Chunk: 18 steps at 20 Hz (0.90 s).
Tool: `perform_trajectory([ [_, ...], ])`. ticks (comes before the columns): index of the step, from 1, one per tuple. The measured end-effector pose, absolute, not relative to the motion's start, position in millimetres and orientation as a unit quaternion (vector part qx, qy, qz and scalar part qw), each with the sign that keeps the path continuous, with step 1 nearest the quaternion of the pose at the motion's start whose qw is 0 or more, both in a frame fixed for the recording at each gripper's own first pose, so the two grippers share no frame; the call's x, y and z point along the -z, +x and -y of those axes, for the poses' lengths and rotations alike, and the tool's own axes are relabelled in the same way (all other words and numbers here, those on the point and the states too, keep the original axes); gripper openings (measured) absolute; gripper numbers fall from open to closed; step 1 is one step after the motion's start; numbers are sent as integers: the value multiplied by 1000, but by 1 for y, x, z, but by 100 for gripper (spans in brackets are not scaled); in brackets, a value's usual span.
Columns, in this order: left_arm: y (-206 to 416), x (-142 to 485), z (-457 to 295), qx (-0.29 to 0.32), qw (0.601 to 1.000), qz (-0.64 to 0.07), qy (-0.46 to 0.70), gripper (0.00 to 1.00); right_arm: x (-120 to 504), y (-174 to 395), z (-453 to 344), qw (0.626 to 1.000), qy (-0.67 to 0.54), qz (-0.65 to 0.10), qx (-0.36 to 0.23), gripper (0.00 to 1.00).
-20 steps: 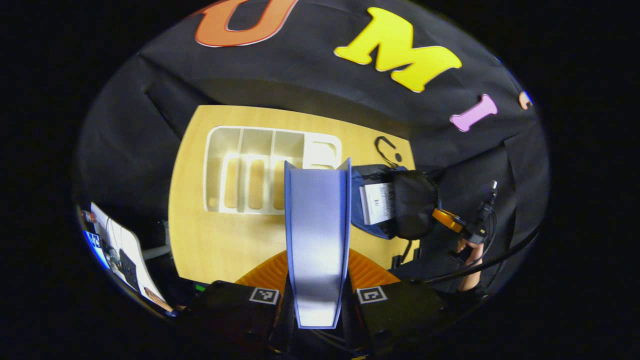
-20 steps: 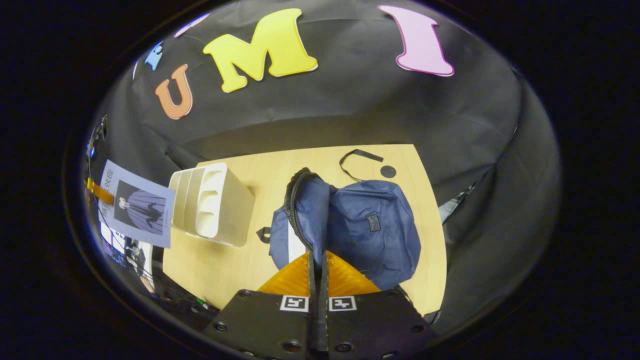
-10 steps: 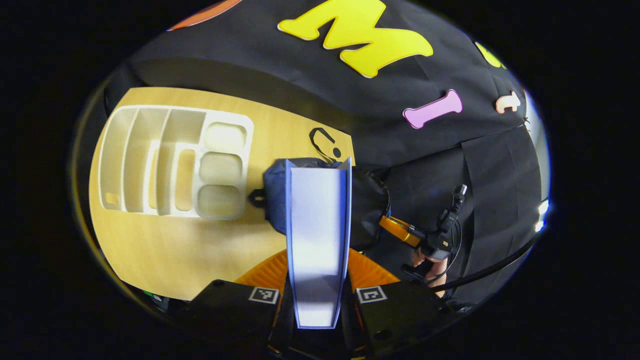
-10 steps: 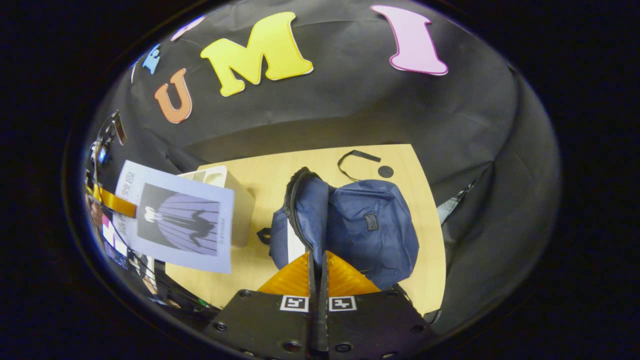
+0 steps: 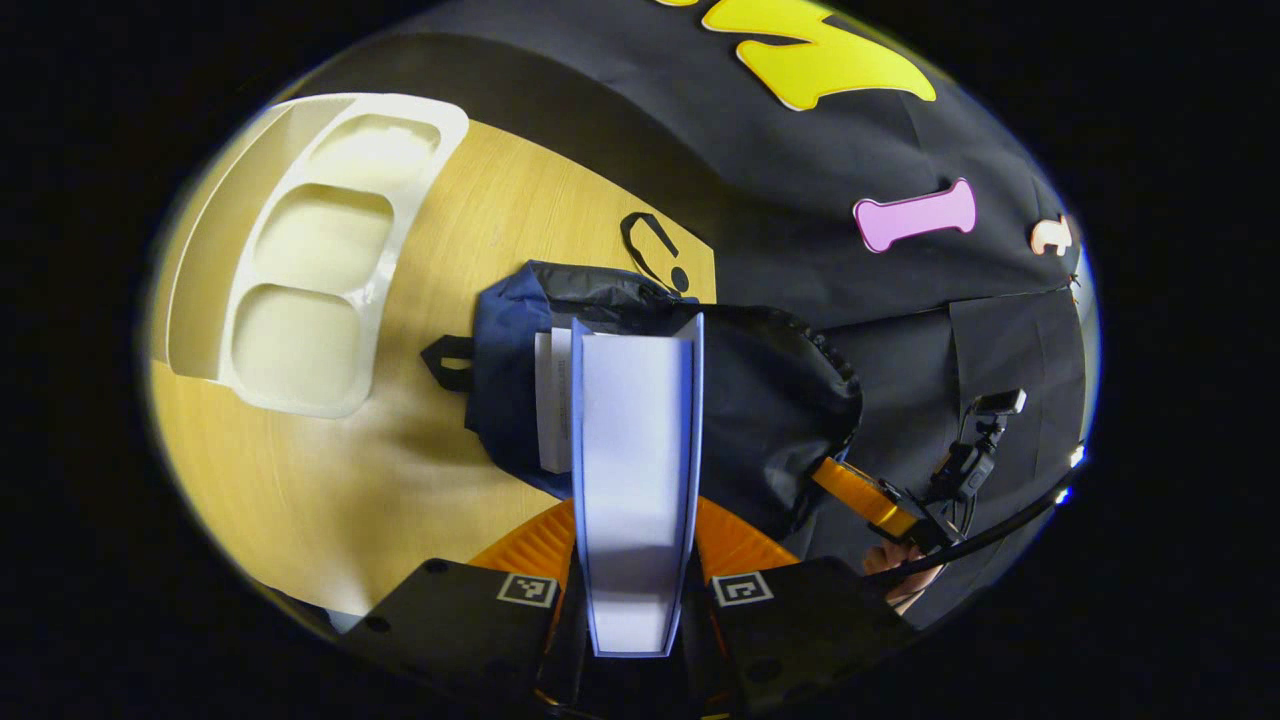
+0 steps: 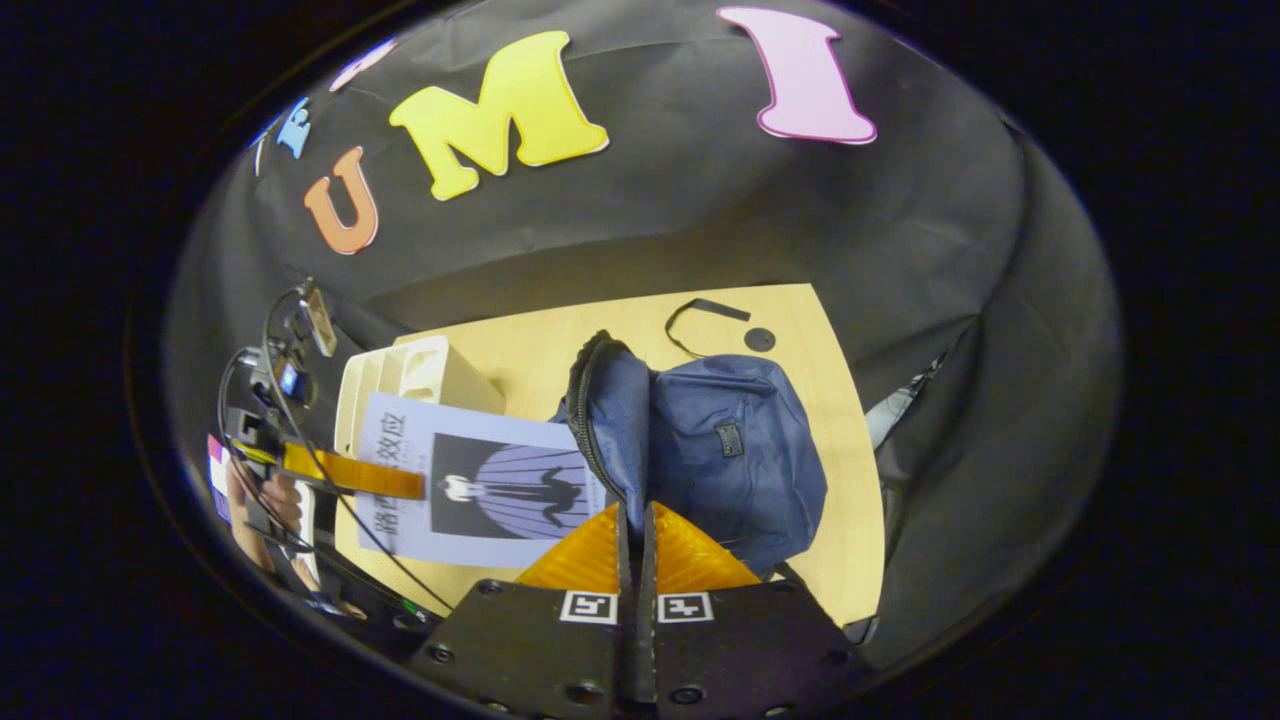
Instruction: Open the schoolbag, grab two books from the bookshelf and put them into the schoolbag.
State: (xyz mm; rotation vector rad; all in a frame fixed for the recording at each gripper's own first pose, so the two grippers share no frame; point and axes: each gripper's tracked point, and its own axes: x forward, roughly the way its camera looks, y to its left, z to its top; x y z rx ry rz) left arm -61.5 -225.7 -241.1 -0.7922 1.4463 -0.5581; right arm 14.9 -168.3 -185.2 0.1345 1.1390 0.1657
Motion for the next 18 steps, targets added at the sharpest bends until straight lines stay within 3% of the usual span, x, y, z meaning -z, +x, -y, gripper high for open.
perform_trajectory([
  [1, -62, 247, 233, 247, 641, -635, -353, 47, 183, 14, 170, 837, 62, -538, -79, 0],
  [2, -63, 253, 240, 248, 636, -635, -360, 42, 179, 16, 172, 838, 59, -536, -80, 0],
  [8, -53, 278, 267, 259, 635, -623, -376, 42, 167, 16, 176, 838, 60, -537, -81, 0],
  [9, -50, 280, 271, 264, 638, -618, -375, 38, 164, 17, 177, 839, 61, -535, -81, 0],
  [10, -47, 282, 276, 270, 642, -612, -375, 42, 162, 19, 178, 840, 59, -533, -80, 0],
  [13, -39, 287, 281, 284, 648, -593, -385, 42, 161, 26, 187, 847, 37, -525, -75, 0],
  [14, -40, 291, 286, 283, 641, -593, -397, 38, 166, 22, 185, 842, 43, -533, -76, 0],
  [15, -42, 295, 291, 281, 632, -595, -409, 42, 172, 17, 180, 834, 52, -543, -81, 0],
  [18, -39, 301, 302, 285, 620, -585, -438, 42, 186, 11, 170, 821, 52, -561, -98, 0],
])
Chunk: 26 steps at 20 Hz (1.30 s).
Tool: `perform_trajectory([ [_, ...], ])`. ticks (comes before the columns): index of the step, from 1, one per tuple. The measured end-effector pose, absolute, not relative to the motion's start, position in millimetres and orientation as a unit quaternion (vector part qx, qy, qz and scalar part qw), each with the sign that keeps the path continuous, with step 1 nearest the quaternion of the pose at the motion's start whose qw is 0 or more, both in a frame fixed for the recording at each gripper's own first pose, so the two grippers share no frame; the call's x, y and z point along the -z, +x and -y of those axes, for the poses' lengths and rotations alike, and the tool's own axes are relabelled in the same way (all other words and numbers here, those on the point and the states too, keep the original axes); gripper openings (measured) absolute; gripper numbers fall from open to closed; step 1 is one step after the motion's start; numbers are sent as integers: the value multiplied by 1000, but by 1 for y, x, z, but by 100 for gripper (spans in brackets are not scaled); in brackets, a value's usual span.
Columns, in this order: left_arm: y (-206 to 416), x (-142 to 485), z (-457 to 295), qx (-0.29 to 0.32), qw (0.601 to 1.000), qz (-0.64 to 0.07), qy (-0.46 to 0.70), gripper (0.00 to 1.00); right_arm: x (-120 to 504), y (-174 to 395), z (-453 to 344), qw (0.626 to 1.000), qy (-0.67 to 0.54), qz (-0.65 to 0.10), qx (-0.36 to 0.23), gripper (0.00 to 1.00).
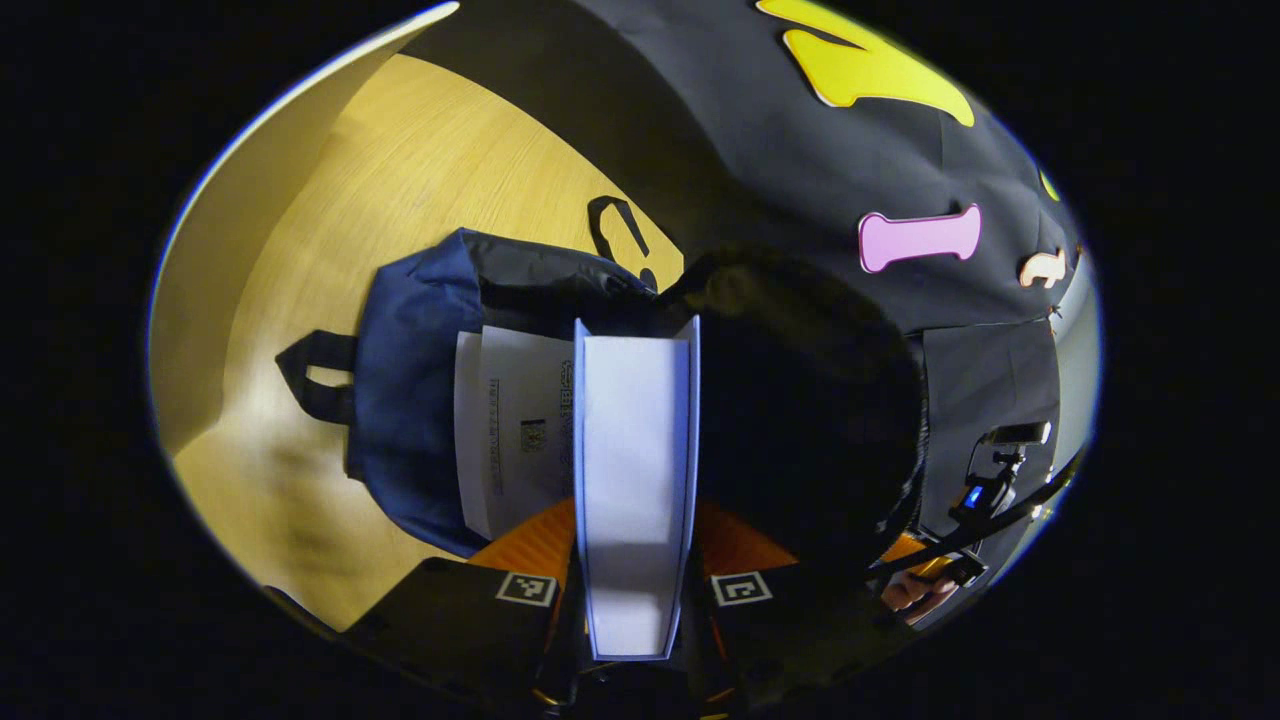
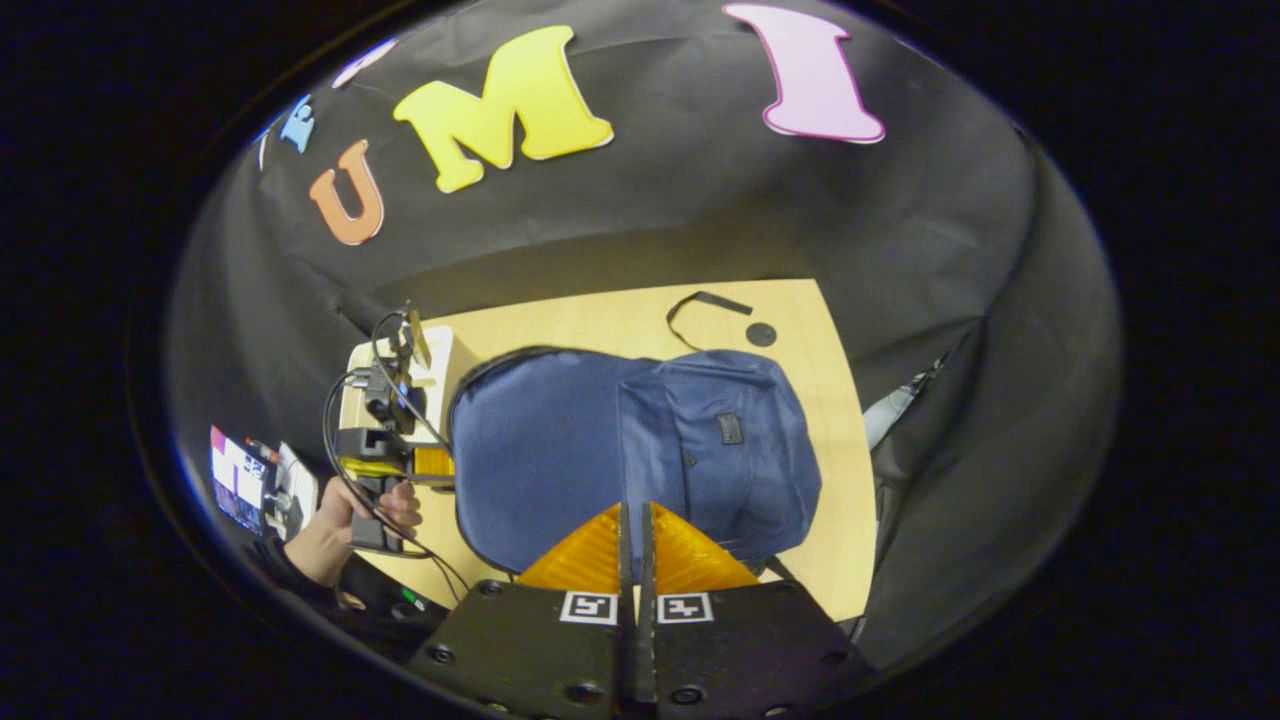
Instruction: Open the schoolbag, grab two books from the bookshelf and put them into the schoolbag.
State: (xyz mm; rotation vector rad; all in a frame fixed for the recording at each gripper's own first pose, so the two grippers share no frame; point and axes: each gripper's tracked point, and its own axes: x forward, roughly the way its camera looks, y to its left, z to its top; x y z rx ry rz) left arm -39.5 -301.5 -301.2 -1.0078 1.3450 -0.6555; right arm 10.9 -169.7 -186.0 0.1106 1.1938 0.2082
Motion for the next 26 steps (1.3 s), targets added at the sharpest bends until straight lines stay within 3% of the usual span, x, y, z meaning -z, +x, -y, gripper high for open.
perform_trajectory([
  [11, -39, 336, 345, 303, 582, -589, -471, 44, 191, 8, 166, 814, 34, -571, -105, 0],
  [13, -40, 345, 340, 293, 590, -602, -450, 51, 192, 9, 167, 813, 36, -573, -103, 0],
  [17, -43, 373, 327, 247, 613, -651, -373, 72, 195, 7, 162, 811, 49, -574, -101, 0],
  [18, -44, 373, 324, 243, 611, -657, -368, 82, 198, 6, 160, 810, 54, -576, -100, 0],
  [26, -40, 377, 291, 197, 650, -679, -279, 88, 212, 3, 157, 812, 54, -578, -66, 1],
])
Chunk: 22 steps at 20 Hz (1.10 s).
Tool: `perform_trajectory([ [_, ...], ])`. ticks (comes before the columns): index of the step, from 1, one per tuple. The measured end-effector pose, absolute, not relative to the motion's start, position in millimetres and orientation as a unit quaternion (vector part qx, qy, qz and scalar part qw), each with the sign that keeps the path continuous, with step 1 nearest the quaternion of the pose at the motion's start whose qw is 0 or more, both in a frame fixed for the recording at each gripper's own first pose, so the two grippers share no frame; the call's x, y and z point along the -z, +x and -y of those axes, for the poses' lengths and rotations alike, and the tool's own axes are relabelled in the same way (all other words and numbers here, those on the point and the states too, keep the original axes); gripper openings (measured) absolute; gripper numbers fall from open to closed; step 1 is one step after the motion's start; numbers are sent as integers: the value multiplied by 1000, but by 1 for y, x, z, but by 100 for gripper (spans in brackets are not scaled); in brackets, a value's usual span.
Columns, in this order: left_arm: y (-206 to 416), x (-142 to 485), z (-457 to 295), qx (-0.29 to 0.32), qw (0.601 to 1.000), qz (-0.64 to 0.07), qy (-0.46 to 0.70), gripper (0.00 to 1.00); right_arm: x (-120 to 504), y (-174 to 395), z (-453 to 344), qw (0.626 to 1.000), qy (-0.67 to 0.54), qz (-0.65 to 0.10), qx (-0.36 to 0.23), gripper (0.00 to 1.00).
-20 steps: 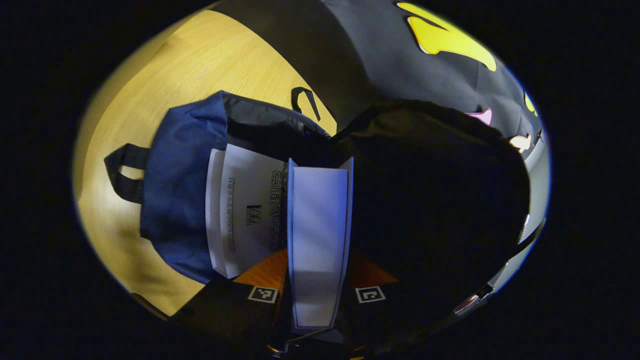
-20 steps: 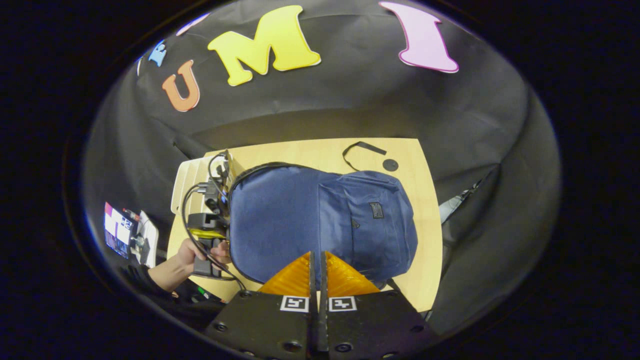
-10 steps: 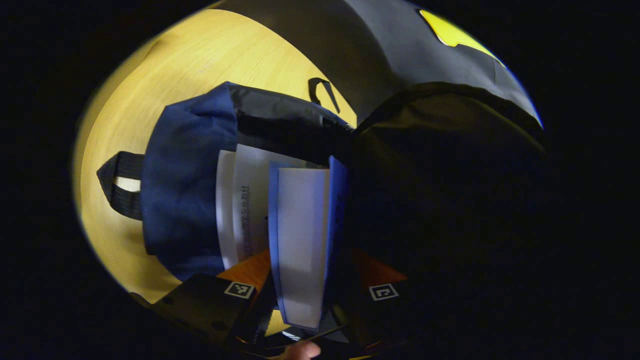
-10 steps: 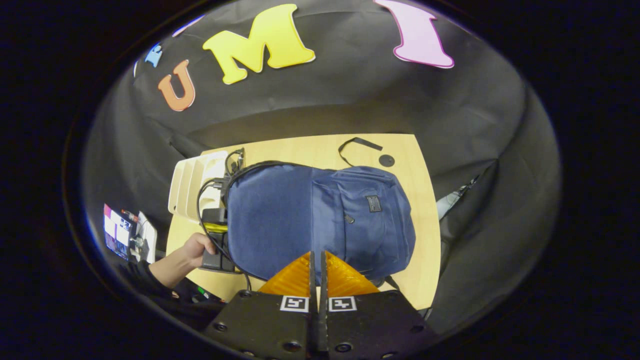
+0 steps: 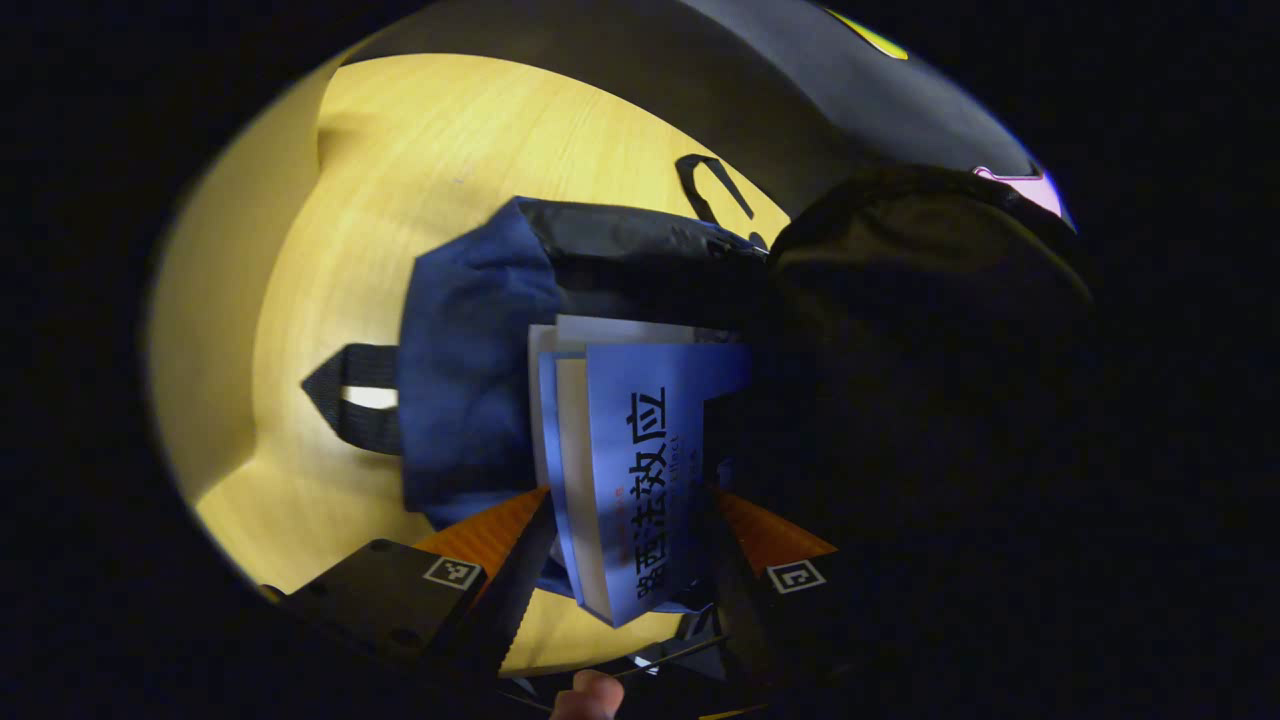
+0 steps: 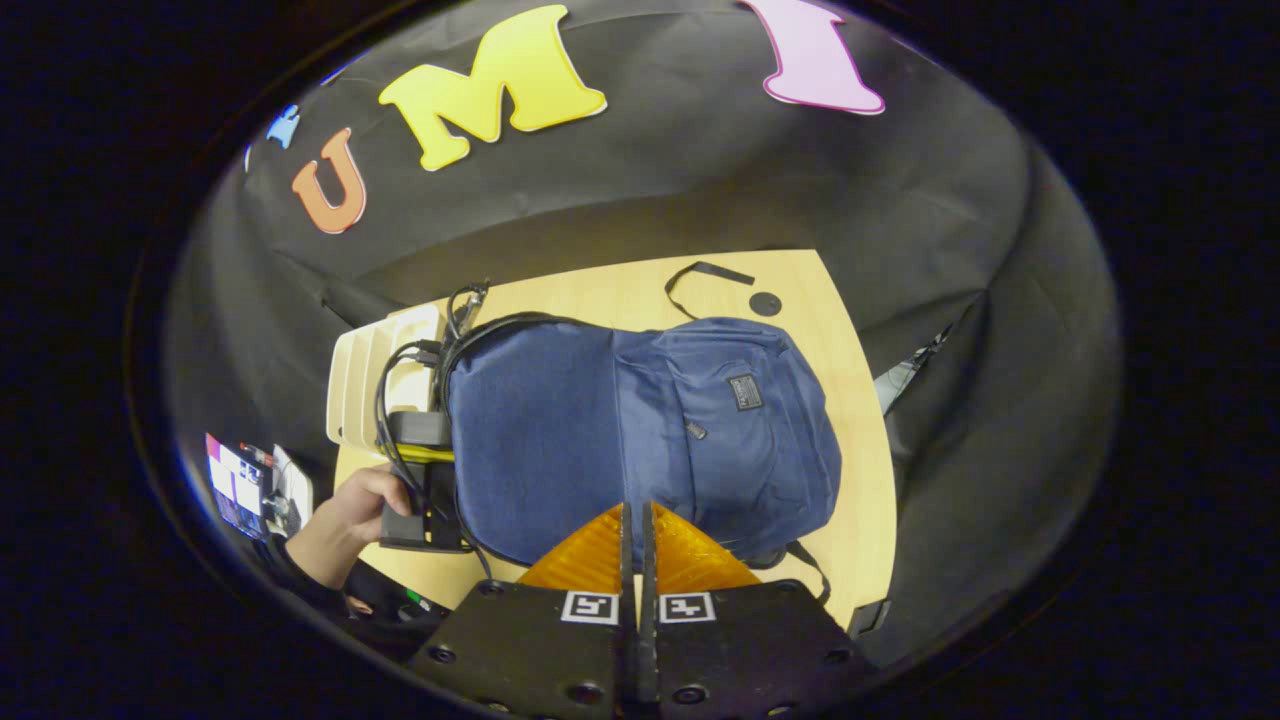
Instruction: Open the schoolbag, grab two books from the bookshelf and put them into the schoolbag.
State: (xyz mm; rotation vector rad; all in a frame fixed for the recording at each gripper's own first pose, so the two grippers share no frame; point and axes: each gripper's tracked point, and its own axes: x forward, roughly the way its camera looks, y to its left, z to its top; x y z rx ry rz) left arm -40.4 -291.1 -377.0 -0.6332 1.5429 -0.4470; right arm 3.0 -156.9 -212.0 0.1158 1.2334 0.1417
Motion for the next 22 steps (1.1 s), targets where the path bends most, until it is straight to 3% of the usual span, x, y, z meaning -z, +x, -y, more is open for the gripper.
perform_trajectory([
  [1, -40, 374, 285, 190, 653, -681, -271, 100, 211, 4, 160, 813, 47, -577, -61, 1],
  [2, -40, 373, 282, 188, 657, -680, -266, 89, 210, 3, 160, 814, 44, -575, -59, 4],
  [5, -37, 366, 265, 175, 678, -675, -232, 89, 214, 3, 155, 816, 42, -574, -57, 21],
  [6, -34, 362, 256, 170, 690, -670, -215, 89, 213, 4, 154, 818, 40, -571, -56, 37],
  [7, -30, 358, 248, 164, 705, -661, -198, 89, 213, 4, 153, 820, 38, -568, -54, 40],
  [10, -19, 339, 224, 150, 748, -630, -143, 89, 210, 4, 145, 826, 46, -560, -52, 77],
  [12, -17, 325, 212, 147, 765, -615, -117, 89, 208, 5, 143, 832, 47, -551, -46, 90],
  [14, -16, 311, 195, 140, 782, -601, -89, 89, 205, 6, 139, 838, 47, -542, -40, 97],
  [19, -14, 273, 156, 113, 822, -557, -33, 89, 188, 13, 133, 870, 15, -491, -24, 94],
  [22, -20, 245, 143, 111, 834, -541, -15, 89, 180, 17, 122, 886, -6, -462, -28, 97],
])
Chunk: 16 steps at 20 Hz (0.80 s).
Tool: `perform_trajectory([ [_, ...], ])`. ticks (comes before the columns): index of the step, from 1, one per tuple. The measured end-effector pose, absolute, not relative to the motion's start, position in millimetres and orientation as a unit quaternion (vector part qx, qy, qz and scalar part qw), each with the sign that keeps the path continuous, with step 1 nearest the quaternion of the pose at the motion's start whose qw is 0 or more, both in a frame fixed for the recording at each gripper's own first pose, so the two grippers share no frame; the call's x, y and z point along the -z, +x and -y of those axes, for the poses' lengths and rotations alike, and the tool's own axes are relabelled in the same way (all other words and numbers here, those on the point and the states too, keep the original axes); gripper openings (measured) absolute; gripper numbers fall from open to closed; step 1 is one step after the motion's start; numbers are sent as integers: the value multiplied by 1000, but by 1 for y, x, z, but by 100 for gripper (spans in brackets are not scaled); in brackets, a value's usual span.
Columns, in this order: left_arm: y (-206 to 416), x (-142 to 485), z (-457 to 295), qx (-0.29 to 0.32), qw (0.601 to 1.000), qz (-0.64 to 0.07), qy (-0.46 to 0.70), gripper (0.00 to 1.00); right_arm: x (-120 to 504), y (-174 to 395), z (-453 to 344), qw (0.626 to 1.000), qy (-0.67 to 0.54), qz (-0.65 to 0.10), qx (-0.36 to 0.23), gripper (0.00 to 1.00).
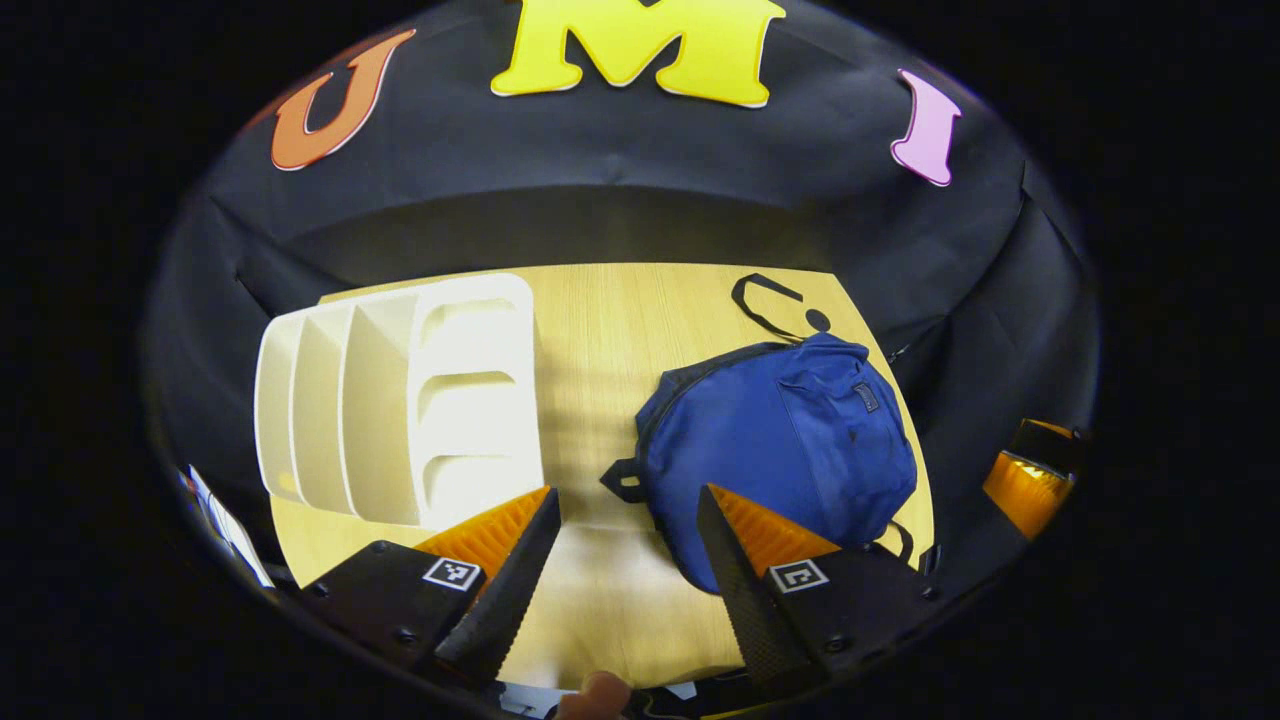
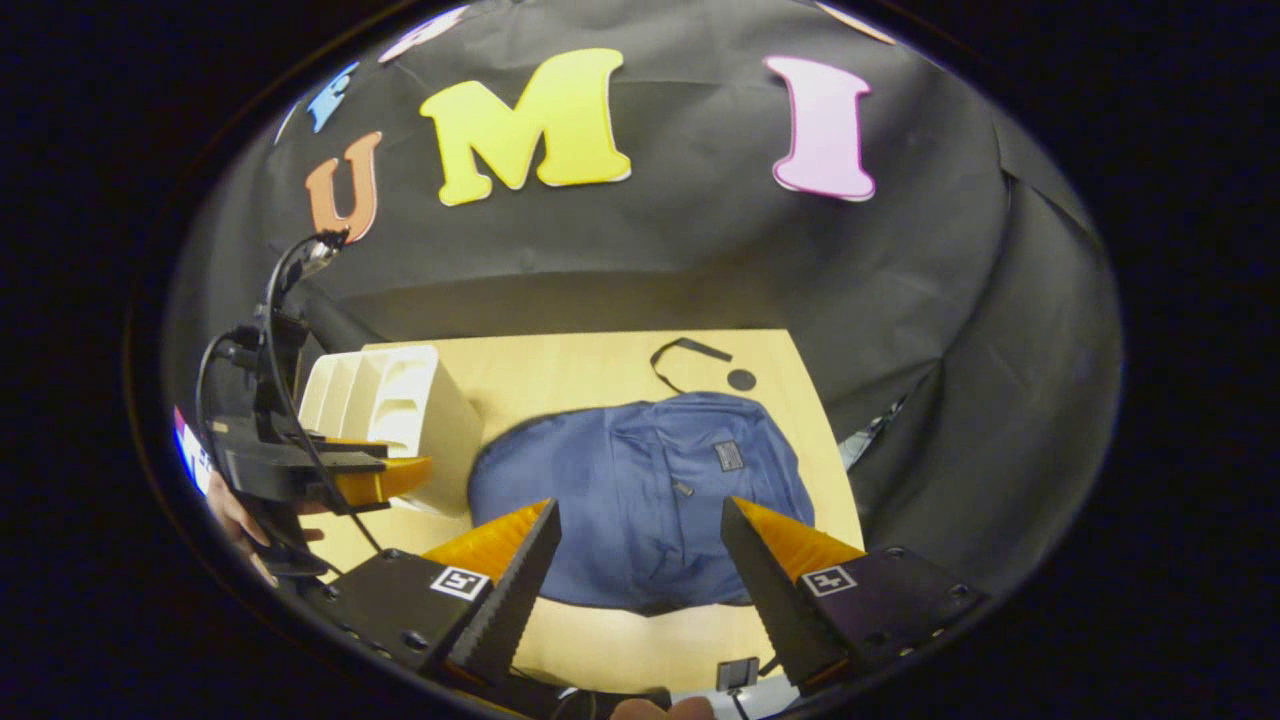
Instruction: Open the schoolbag, grab two books from the bookshelf and put them into the schoolbag.
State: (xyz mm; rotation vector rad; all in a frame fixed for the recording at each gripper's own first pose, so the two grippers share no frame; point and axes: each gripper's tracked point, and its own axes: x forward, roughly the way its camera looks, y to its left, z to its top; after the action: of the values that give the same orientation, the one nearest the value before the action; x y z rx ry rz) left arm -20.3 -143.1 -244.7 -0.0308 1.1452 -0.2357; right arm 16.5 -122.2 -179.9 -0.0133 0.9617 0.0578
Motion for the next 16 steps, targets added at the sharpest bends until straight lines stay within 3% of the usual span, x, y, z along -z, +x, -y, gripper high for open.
perform_trajectory([
  [2, -25, 227, 131, 115, 838, -533, 17, 89, 172, 17, 111, 894, -17, -447, -34, 98],
  [3, -30, 221, 126, 120, 837, -532, 33, 100, 168, 17, 108, 897, -22, -439, -35, 98],
  [4, -32, 217, 124, 126, 837, -530, 41, 89, 165, 18, 104, 901, -27, -432, -36, 98],
  [8, -47, 198, 111, 141, 831, -533, 68, 91, 156, 19, 91, 911, -35, -410, -43, 98],
  [11, -92, 199, 130, 198, 775, -600, -2, 93, 150, 17, 81, 915, -43, -397, -51, 95],
  [13, -118, 199, 135, 204, 745, -634, -37, 97, 147, 14, 71, 917, -47, -392, -59, 99],
  [14, -115, 202, 133, 194, 749, -633, -38, 97, 146, 13, 67, 918, -46, -389, -63, 97],
  [16, -95, 202, 112, 149, 794, -590, 5, 98, 141, 12, 63, 923, -46, -378, -64, 96],
])
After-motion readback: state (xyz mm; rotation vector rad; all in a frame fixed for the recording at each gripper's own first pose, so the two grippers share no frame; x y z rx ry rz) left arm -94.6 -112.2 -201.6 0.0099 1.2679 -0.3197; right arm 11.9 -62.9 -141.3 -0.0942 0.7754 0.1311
